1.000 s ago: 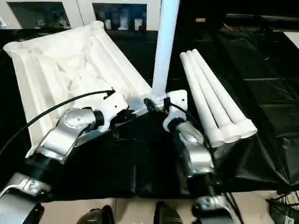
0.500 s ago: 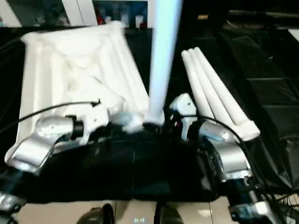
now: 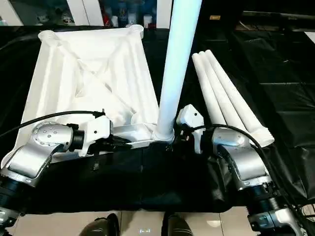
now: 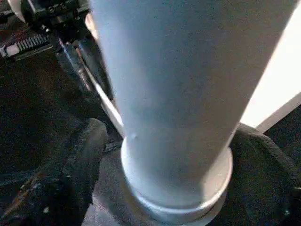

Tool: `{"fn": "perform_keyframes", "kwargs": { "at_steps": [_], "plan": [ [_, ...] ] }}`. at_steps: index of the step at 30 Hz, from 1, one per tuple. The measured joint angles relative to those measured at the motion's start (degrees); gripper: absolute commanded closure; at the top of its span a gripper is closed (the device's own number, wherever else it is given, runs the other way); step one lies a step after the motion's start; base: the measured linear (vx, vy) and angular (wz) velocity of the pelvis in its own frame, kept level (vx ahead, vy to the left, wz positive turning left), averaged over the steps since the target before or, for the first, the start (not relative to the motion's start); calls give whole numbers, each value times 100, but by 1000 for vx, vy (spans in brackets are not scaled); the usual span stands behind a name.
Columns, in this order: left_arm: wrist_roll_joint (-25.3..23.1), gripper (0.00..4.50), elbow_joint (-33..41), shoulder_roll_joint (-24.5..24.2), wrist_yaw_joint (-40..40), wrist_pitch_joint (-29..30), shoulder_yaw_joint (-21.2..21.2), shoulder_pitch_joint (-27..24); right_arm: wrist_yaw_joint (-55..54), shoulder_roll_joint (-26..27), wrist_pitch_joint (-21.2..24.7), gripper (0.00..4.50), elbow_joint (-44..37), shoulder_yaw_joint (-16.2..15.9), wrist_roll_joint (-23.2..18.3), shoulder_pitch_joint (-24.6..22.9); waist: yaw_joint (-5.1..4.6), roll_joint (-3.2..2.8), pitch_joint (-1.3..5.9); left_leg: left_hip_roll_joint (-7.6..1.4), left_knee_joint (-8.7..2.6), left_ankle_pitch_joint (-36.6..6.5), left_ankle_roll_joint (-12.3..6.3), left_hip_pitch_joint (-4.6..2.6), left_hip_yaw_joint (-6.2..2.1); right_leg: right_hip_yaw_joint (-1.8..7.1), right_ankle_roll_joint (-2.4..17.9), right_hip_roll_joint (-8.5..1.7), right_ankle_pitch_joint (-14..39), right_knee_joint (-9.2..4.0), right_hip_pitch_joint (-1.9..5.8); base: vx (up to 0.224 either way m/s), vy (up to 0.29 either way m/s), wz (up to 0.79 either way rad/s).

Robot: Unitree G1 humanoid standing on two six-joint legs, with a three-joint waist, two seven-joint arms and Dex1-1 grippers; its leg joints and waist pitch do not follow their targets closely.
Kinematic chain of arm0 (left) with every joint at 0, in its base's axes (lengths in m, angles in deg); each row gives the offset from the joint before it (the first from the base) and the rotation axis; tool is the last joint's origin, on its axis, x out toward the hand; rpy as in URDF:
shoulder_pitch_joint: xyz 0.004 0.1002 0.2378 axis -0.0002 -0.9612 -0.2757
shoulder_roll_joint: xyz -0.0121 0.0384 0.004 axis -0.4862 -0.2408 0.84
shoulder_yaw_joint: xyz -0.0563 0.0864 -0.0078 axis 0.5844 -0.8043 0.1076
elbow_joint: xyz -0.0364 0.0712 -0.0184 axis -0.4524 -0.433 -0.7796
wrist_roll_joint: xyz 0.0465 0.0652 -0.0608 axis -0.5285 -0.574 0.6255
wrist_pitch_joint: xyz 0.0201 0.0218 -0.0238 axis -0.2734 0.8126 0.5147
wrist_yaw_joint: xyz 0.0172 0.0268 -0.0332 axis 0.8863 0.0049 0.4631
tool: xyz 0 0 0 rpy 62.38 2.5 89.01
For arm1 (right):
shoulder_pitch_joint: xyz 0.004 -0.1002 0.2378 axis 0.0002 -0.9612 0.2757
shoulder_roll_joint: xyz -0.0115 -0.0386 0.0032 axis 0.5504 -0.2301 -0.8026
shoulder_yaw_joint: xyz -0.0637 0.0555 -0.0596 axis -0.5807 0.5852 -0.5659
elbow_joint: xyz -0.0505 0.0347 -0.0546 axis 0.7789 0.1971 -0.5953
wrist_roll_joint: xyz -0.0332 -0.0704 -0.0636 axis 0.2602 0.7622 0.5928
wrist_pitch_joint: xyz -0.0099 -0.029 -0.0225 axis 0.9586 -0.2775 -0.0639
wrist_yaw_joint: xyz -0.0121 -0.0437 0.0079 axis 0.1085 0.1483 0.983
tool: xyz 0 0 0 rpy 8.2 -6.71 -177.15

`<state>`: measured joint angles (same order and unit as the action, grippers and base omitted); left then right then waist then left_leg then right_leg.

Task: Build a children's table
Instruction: Rotate leg to tighten

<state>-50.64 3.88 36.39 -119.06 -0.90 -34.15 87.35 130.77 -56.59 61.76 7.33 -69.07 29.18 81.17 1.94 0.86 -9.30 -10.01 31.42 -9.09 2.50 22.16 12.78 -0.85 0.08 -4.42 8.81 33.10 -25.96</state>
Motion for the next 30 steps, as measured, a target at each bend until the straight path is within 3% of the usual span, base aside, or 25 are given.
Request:
{"fn": "perform_keyframes", "kwargs": {
  "at_steps": [5, 13, 21, 28, 30],
  "plan": [
    [3, 450, 1, -6, -25, 0, 0, 0, 8, 18, -2, 99, 0, 0, -1, 25, 1, 1, 0, 0, 2, 0, 0, 1, 0, 0, 0, 0, 0, 1, 0, 0, 0, 0],
    [49, 450, 0, -42, -68, 1, -2, -3, 42, 24, -81, 170, 16, -3, 8, 18, 3, 1, 0, 0, 4, 0, 0, 1, 0, 0, 2, 0, -1, 2, 0, 0, 0, 0],
    [74, 450, -29, -27, -92, 2, -1, -3, 7, 74, -204, 186, 18, 1, 15, -65, 2, 1, 0, -1, 8, 0, -1, 0, 0, 0, 3, 0, -2, 5, 2, 0, 0, 0],
    [-61, 450, -238, 204, 259, 135, -10, 154, -714, 486, -121, 186, 174, 255, 10, -182, -16, -1, 1, -2, 36, -13, 24, -13, 0, 5, 36, 0, -24, 6, 19, 0, 0, 0],
    [-214, 450, -455, 453, 588, 302, -10, 355, -1425, 914, -34, 186, 314, 514, 25, -159, -22, -1, 1, -1, 47, -13, 28, -18, 0, 9, 29, 0, -20, 3, 24, 0, 0, 0]
  ]
}}
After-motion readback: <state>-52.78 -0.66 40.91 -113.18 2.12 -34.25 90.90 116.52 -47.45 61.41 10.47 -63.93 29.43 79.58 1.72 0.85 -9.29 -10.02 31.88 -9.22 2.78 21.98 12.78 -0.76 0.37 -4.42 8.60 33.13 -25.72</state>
